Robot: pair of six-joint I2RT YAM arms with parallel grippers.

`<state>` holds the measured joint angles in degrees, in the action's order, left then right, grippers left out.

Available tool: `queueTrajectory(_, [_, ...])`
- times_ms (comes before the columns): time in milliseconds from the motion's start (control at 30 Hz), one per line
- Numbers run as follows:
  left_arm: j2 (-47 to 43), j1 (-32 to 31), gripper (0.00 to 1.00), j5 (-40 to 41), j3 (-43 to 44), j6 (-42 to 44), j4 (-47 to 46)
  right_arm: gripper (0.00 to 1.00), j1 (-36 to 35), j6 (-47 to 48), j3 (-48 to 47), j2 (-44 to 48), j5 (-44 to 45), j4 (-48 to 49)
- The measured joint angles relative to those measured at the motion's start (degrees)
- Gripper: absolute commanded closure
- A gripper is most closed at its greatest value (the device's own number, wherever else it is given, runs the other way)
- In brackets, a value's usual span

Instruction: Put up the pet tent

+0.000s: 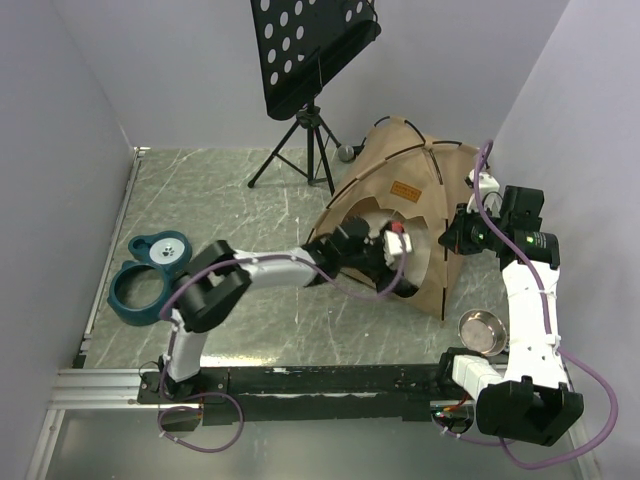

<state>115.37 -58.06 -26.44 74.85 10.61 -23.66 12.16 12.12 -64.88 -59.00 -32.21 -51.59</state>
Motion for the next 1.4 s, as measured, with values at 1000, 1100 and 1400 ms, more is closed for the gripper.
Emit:
queueTrajectory(1000, [-3.39,22.32,0.3,9.57,13.14,0.09,36.39,0.94,2.62,-0.87,-1.99,-1.84,8.2,5.62])
queueTrajectory(1100, [-1.18,22.51,0.16,8.85,17.31,-0.04,35.74,0.58,3.61,-1.05,-3.78,-4.28,9.6,6.95])
queueTrajectory(1400, [-8.26,22.45,0.0,4.57,11.15,-2.54,35.85,0.0,5.25,0.57,-8.81,-3.1,6.67,5.03])
